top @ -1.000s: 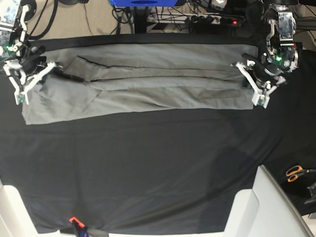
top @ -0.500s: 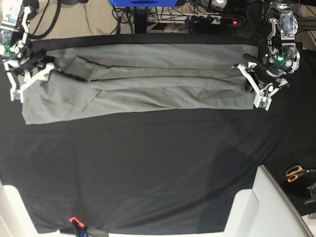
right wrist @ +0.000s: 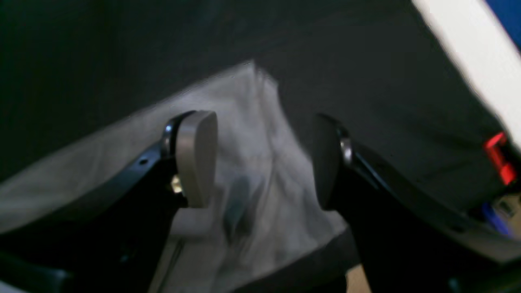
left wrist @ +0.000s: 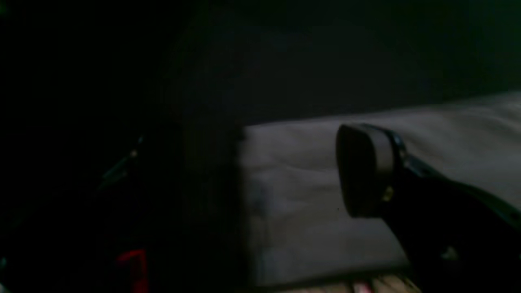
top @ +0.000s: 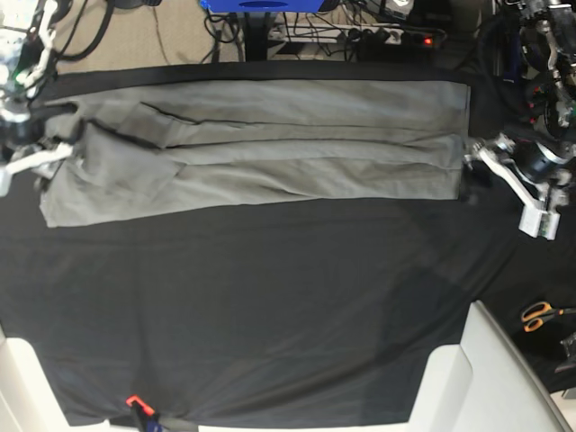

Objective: Fold the T-shirt properly
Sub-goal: 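Open both grippers and release the folded shirt strip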

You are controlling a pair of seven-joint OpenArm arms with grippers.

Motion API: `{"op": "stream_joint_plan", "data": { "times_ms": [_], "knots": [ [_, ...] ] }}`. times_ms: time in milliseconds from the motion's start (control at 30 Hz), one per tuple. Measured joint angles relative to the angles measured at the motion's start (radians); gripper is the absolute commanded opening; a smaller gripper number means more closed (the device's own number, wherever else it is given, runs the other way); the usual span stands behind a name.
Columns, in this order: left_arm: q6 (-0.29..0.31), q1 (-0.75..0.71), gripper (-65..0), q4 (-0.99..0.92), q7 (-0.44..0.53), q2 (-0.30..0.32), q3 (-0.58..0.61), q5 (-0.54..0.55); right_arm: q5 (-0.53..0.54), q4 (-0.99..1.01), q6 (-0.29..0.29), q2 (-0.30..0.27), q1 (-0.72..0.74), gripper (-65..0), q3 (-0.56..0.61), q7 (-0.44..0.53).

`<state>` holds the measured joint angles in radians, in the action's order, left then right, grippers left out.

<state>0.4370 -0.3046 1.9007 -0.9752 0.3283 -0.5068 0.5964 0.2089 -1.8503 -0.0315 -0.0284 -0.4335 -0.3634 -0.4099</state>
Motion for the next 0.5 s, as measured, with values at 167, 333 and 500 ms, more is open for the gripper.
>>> {"op": "stream_joint_plan", "data": {
  "times_ms": [167,333,500],
  "knots": [
    [0.2,-0.008,-8.6,-0.188,0.021,0.007,-0.103,0.117,-0.001,0.009,0.077,0.002,-0.017,-30.6,0.003,0.018],
    [0.256,-0.013,-8.6,-0.387,0.045,-0.006,-0.166,0.119,0.0,0.044,0.153,0.012,-0.03,-30.6,-0.001,0.006],
    [0.253,-0.021,-8.6,-0.543,0.128,-0.011,-0.2,0.115,-0.001,0.048,0.146,0.004,-0.049,-30.6,-0.001,0.016]
  ]
}}
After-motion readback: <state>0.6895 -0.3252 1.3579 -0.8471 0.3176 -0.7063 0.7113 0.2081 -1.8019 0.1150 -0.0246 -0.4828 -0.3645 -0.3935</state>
